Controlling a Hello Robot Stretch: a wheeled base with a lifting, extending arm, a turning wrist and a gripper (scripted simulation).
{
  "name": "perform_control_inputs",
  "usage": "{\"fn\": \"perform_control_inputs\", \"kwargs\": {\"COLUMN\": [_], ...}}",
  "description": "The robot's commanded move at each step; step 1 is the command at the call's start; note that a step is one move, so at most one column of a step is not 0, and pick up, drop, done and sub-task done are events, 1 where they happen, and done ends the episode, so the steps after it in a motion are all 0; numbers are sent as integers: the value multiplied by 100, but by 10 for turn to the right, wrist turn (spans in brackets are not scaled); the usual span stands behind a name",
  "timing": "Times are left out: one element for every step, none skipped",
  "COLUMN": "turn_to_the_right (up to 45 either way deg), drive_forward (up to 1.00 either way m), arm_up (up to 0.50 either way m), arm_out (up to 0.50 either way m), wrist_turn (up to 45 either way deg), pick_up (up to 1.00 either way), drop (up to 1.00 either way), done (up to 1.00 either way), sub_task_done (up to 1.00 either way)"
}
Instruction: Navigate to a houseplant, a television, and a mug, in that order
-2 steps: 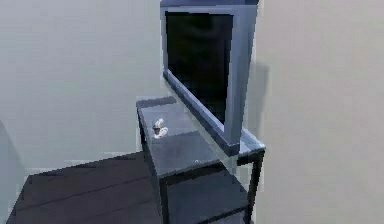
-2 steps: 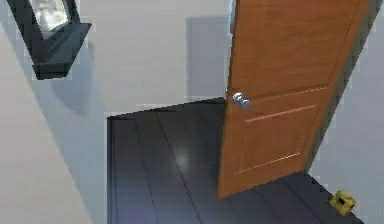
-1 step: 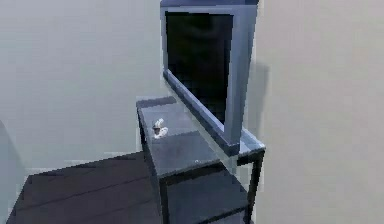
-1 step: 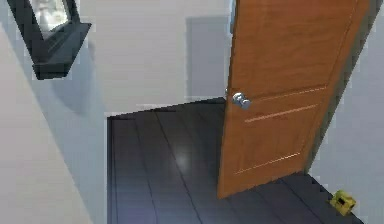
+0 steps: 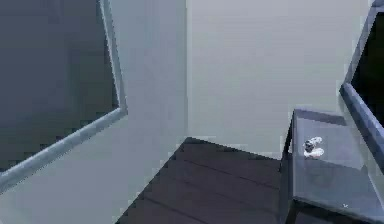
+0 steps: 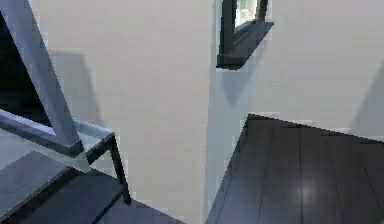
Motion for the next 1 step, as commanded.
{"fn": "perform_control_inputs", "kwargs": {"turn_to_the_right": [-450], "drive_forward": [0], "arm_up": [0], "arm_out": [0], "wrist_turn": [0], "pick_up": [0], "drop": [0], "done": [0], "sub_task_done": [0]}}
